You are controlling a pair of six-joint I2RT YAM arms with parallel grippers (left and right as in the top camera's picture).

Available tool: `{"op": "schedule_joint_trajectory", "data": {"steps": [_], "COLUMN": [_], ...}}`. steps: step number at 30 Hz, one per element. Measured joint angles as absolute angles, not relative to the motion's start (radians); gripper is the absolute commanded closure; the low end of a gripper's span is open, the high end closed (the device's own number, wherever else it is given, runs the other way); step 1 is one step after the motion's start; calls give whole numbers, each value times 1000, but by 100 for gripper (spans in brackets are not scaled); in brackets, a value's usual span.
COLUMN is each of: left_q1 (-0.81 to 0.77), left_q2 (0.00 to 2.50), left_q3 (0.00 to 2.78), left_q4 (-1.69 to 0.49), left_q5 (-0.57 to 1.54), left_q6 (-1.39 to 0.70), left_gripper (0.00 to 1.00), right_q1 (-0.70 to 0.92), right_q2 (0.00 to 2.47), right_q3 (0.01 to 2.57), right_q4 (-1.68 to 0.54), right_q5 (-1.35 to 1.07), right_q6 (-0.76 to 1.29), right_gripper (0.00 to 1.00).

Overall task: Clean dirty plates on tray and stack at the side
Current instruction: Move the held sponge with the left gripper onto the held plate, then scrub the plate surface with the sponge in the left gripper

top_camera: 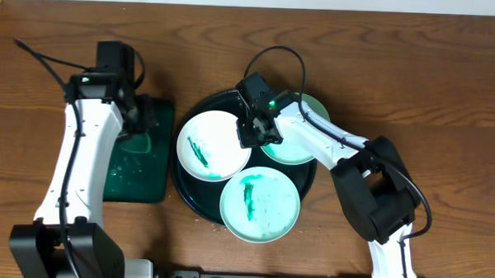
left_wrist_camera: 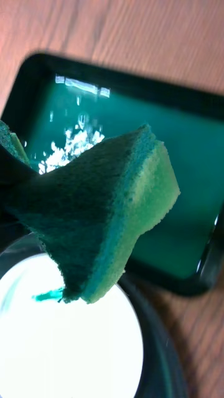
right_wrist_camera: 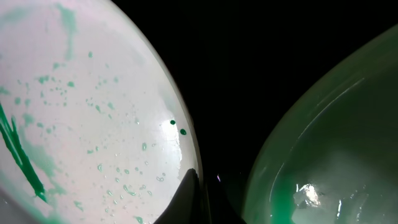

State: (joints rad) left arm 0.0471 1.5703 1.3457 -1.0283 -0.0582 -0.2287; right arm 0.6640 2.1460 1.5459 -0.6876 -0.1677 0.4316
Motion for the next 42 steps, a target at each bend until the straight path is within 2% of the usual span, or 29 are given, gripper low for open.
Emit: {"op": "schedule_joint_trajectory", "data": {"steps": [10,25,31,37,40,42], "left_q1": [-196,-324,-339,-301,-302,-301], "left_q2": [1771,1977,2010,2008,2001,1997], "left_q3": [1337,1332,1352,1355,1354,1354], "left_q4": [-977,-863,-873,-857,-838,-839], "left_q5": [-37,-93,-89,96,161,158], "left_q6": [-501,-677,-579,-237,-212,-270], "left_gripper": [93,93,93,93,93,93], "right_q1": [662,585,585,585,585,585], "right_q2": [2146,2174,2178,2179,2180,2180], "right_q3": [1546,1547,1549,1549,1549,1549], "right_q4": [-697,-702,-702,-701,-701,-701], "right_q5": [-170,-344,-348,-348,-348,-349], "right_q6": [442,486,486,486,486,486], "right_gripper": [99,99,99,99,99,99]}}
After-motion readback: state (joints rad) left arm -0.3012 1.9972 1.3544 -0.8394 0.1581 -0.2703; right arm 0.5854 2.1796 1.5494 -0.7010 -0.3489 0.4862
